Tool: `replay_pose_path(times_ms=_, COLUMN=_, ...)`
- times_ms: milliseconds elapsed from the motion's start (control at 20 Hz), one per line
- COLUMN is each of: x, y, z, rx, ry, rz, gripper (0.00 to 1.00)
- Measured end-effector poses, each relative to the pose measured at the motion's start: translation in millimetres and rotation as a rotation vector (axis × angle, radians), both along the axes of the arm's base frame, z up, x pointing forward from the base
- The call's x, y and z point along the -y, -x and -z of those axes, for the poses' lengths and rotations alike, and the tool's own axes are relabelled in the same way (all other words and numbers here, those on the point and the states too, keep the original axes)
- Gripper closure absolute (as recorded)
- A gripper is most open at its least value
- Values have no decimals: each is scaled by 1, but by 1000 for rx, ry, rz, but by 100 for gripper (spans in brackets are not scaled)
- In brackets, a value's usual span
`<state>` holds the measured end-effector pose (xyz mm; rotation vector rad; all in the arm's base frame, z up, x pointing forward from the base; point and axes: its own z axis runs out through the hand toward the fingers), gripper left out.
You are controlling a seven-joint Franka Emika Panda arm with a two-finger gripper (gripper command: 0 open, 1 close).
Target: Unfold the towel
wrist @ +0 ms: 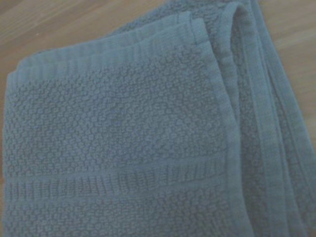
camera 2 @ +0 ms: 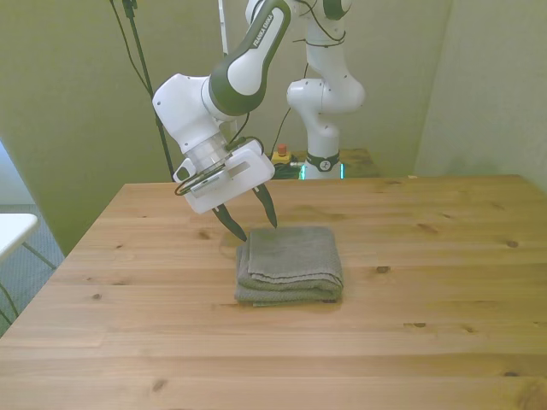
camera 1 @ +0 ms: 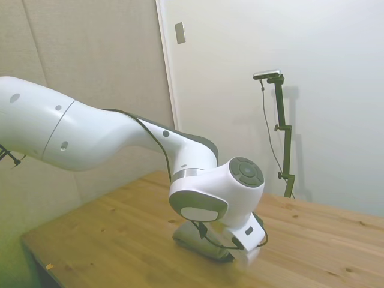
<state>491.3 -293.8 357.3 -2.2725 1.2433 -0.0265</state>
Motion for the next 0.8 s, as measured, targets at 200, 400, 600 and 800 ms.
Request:
replay_pose_path(times_ms=200, x=-3, y=-2, z=4, rx=-6, ry=-3, rz=-6, gripper=100)
replay_pose_path(times_ms=400, x=-4, y=-2, z=6, rx=-9, ry=-4, rz=-9, gripper=100)
replay_pose_path(times_ms=600, x=-5, y=-3, z=7, rx=-10, ry=-5, rz=-12, gripper=100)
replay_pose_path(times_ms=800, x=-5, y=-3, z=7, rx=-10, ry=-5, rz=-13, gripper=100)
